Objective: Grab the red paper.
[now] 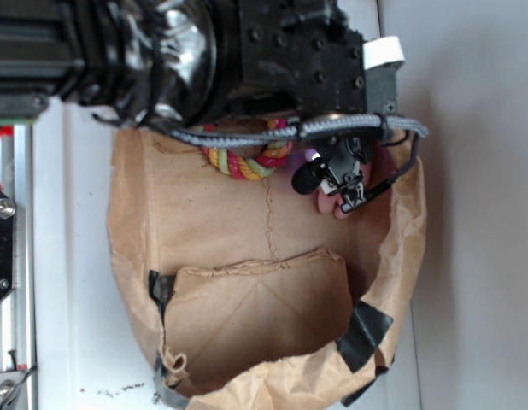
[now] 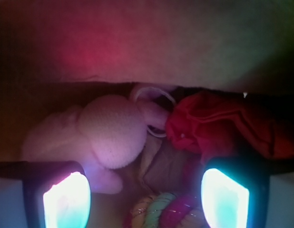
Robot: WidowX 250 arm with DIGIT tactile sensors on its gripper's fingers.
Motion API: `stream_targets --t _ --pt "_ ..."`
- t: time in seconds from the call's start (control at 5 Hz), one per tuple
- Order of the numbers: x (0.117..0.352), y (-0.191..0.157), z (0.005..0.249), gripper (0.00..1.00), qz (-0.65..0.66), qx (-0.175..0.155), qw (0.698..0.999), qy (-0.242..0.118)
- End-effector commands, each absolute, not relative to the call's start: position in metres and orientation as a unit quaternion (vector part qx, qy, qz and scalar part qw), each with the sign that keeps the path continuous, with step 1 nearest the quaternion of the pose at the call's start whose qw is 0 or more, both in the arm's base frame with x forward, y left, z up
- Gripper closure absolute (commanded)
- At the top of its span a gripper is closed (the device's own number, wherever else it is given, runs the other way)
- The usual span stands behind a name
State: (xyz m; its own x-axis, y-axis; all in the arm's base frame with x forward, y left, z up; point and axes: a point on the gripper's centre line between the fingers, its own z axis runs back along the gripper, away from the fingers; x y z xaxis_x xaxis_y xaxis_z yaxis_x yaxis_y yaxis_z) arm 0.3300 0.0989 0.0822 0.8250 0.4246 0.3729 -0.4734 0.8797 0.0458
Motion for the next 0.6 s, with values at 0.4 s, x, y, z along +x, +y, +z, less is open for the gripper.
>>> stream_targets --t 0.4 --pt "0.3209 0.0865 0.1122 0.0 0.237 0.074 0.945 -0.212"
